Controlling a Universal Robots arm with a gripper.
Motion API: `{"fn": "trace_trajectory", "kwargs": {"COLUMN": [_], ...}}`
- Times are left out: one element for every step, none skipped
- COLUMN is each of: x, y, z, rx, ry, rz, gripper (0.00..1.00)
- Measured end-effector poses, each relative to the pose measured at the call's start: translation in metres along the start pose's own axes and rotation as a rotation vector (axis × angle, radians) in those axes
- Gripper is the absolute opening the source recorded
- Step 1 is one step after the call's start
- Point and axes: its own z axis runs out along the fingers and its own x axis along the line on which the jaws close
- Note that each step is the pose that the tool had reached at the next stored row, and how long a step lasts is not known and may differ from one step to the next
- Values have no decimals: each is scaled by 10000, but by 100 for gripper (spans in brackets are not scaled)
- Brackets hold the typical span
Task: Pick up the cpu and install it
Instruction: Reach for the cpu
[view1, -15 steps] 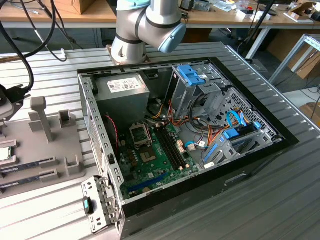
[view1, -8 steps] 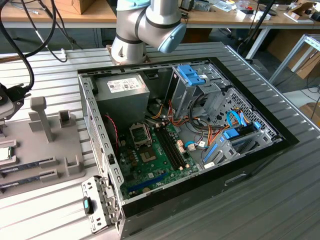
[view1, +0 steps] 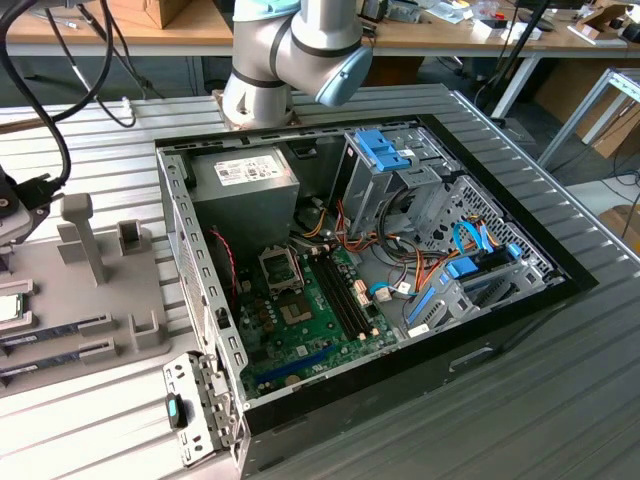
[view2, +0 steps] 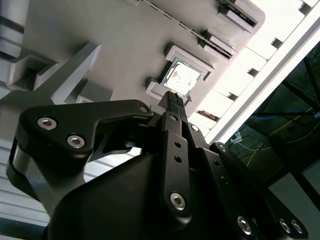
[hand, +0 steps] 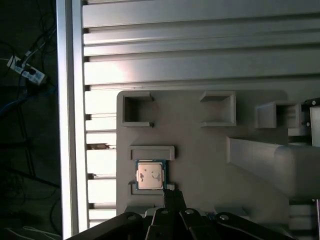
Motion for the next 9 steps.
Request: {"fn": "trace_trajectory", "kwargs": {"x": [0,0,-1,-1,-1,-1,-2,-2,-2], "y": [0,0,0,0,0,0,0,0,0], "z": [7,12,19,23,29,34,39,43,48], "rx": [0,0,0,0,0,-1,1,1,0], "ry": [0,0,-1,0,0,-1,1,1,0], "rz": [0,0,-1,0,0,-1,0,-1,0], "gripper": [11,11,11,11,11,11,11,11,11]}}
